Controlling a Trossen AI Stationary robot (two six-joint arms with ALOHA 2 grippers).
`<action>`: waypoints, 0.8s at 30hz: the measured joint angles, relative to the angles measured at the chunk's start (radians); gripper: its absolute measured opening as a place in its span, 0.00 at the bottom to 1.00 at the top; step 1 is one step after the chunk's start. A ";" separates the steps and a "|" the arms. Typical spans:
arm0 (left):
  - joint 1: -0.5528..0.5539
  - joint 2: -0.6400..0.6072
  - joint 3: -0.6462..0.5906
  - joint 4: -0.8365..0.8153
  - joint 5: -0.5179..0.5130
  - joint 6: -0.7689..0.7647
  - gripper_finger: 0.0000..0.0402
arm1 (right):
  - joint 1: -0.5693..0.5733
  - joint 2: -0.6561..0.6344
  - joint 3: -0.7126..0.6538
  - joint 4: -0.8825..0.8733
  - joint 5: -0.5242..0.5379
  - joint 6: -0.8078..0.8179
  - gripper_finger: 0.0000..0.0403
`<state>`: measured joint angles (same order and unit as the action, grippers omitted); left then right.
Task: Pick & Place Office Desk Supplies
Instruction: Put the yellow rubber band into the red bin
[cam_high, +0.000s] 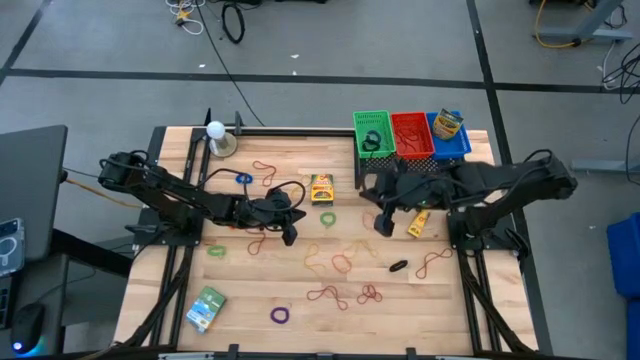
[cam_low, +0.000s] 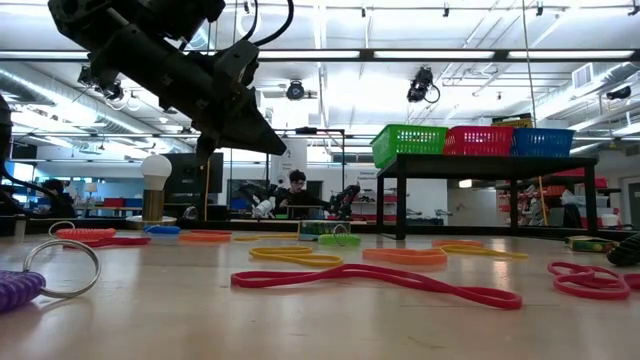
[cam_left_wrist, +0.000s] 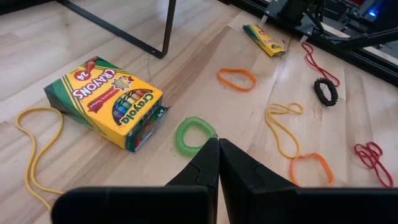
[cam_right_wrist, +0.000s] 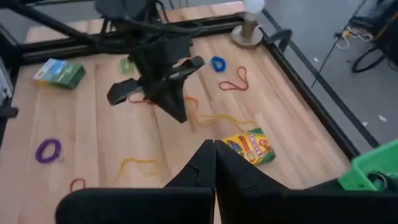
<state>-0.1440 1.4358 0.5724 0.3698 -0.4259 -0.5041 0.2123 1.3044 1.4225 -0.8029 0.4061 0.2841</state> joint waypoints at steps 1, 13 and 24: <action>0.000 0.000 0.000 0.000 0.000 0.000 0.03 | -0.003 0.000 -0.001 -0.015 -0.011 0.016 0.00; 0.000 0.000 0.000 0.001 0.004 0.000 0.03 | 0.042 0.136 -0.447 0.180 -0.222 0.201 0.04; 0.000 0.000 0.000 0.000 0.050 0.000 0.03 | 0.030 0.351 -0.528 0.312 -0.283 0.138 0.33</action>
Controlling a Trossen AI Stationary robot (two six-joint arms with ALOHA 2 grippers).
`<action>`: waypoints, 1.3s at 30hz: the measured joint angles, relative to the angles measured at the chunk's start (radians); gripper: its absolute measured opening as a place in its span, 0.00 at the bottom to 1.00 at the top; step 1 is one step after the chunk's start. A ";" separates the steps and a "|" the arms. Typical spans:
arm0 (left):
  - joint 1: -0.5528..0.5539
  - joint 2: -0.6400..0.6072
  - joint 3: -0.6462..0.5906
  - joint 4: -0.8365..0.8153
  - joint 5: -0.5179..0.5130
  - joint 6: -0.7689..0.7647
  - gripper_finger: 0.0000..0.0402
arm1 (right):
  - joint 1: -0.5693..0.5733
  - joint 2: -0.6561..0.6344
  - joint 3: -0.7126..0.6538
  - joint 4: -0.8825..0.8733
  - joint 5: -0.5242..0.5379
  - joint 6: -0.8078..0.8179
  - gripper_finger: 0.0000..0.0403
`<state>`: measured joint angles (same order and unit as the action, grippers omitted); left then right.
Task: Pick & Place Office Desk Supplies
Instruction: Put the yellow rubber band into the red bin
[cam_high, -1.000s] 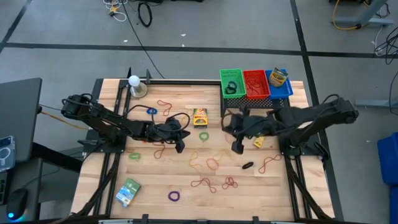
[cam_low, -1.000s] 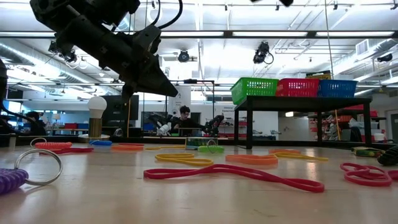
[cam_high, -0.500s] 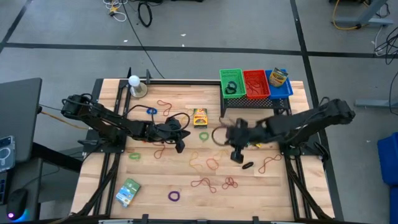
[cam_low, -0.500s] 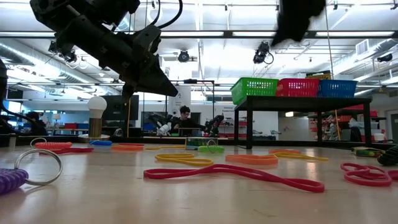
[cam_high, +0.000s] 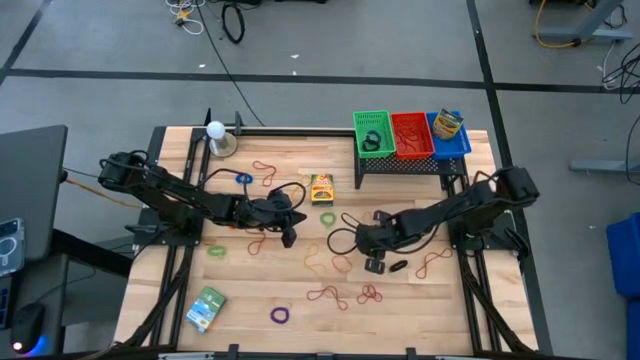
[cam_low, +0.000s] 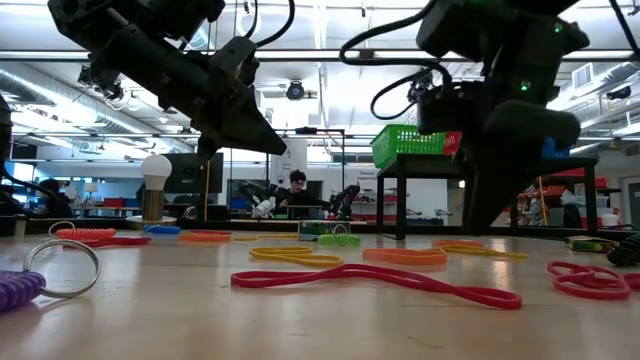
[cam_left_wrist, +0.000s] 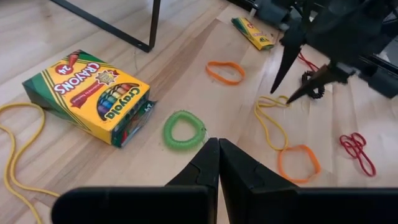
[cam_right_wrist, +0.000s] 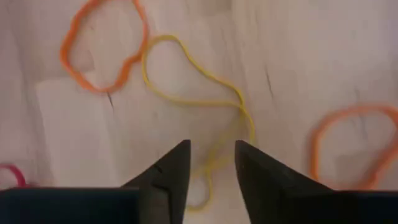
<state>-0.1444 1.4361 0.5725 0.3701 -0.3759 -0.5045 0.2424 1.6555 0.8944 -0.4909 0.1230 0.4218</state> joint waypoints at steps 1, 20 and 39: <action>0.000 0.000 0.000 0.000 0.000 0.000 0.03 | 0.000 0.008 0.000 0.012 0.004 -0.001 0.35; 0.000 0.000 0.000 -0.003 0.003 0.000 0.03 | -0.089 0.061 0.000 0.066 -0.029 -0.048 0.32; 0.000 0.000 0.001 -0.020 0.003 -0.001 0.03 | -0.093 0.033 -0.003 0.021 -0.119 -0.103 0.02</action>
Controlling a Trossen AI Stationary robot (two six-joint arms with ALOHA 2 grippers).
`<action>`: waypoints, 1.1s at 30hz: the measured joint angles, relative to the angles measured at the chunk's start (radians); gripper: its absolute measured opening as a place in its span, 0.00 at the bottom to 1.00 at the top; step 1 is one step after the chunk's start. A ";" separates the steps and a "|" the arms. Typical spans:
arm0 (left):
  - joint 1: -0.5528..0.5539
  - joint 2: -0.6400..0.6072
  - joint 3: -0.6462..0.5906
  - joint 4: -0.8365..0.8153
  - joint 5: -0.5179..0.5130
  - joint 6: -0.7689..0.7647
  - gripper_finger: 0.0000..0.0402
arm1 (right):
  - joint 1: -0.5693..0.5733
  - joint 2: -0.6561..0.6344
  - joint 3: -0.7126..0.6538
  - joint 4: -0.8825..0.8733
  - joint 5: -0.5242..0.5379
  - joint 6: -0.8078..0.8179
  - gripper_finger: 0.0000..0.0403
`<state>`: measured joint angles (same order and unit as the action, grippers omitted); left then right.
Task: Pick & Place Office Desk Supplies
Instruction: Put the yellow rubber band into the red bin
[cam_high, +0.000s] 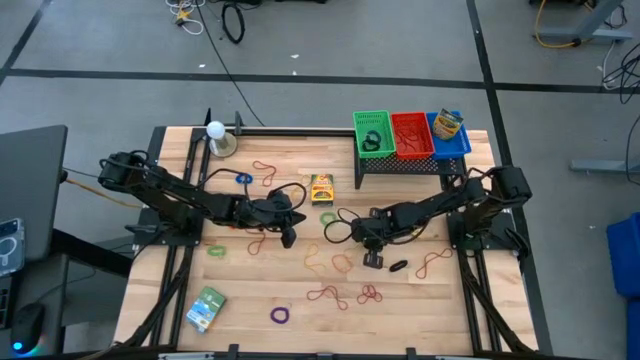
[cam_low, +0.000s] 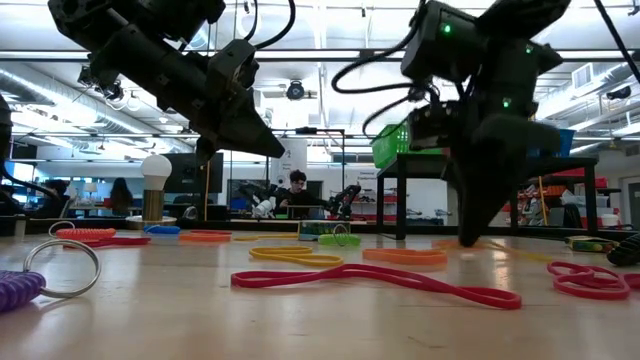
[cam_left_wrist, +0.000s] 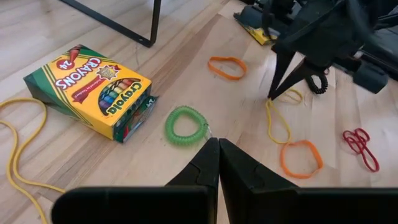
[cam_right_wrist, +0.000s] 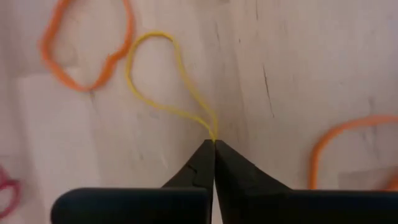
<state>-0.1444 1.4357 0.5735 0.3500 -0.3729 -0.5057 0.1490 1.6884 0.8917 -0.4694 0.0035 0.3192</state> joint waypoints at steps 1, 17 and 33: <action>0.000 0.000 0.000 -0.001 0.000 0.001 0.03 | 0.002 -0.011 0.000 -0.005 -0.001 0.001 0.02; 0.000 0.000 0.000 -0.003 0.000 0.011 0.03 | 0.092 -0.311 0.001 -0.059 0.100 0.077 0.00; 0.000 0.000 0.000 -0.003 0.000 0.000 0.03 | 0.116 -0.493 0.025 -0.105 0.225 0.121 0.00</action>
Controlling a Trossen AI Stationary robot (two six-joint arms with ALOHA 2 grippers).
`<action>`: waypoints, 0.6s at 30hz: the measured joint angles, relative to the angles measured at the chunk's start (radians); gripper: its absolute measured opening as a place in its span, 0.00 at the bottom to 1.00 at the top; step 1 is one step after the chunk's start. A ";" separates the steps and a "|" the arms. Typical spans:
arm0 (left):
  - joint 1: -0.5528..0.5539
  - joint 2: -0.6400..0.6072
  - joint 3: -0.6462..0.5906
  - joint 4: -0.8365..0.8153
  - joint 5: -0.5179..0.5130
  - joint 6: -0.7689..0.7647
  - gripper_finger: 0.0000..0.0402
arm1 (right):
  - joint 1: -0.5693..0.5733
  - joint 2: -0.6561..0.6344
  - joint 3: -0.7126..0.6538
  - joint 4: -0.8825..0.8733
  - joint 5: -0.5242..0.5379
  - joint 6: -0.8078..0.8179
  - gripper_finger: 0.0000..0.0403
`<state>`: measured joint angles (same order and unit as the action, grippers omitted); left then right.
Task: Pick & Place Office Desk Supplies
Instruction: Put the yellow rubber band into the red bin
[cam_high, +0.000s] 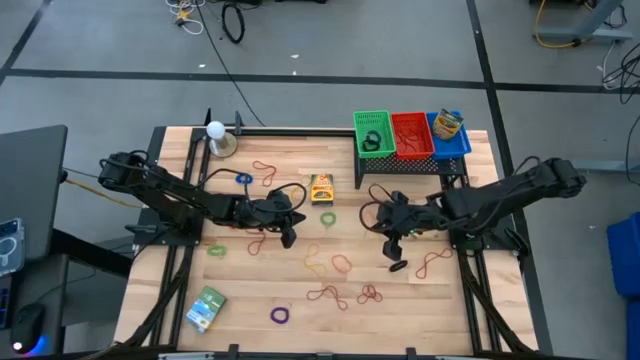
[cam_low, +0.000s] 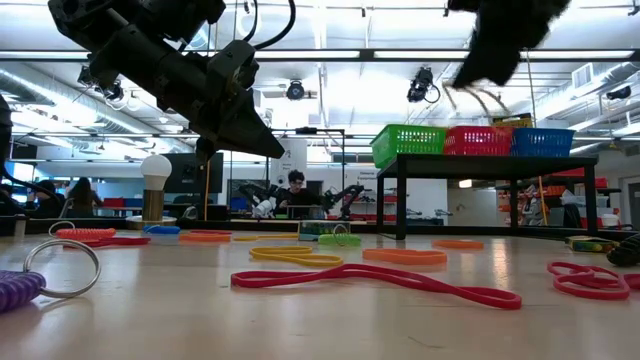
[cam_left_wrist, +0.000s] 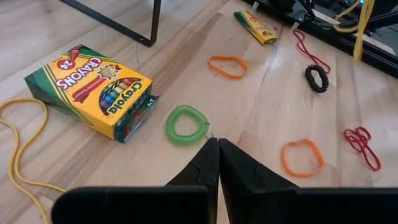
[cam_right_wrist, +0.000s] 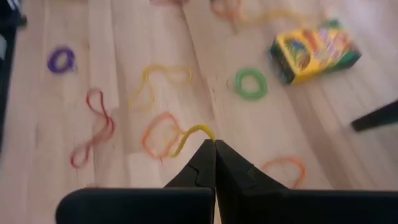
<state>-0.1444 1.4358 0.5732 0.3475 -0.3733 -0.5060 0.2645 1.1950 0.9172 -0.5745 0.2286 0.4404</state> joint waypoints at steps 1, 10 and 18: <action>0.000 0.000 0.000 0.000 0.000 -0.003 0.03 | -0.004 0.000 0.023 -0.008 0.011 0.000 0.00; 0.000 0.000 0.000 0.000 0.000 -0.007 0.03 | -0.175 0.000 0.418 -0.517 0.303 0.038 0.00; 0.000 0.000 0.000 0.000 -0.008 -0.007 0.03 | -0.614 0.007 0.504 -0.639 0.393 -0.056 0.00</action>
<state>-0.1445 1.4357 0.5732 0.3477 -0.3813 -0.5129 -0.3495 1.2020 1.4216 -1.2137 0.6214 0.3845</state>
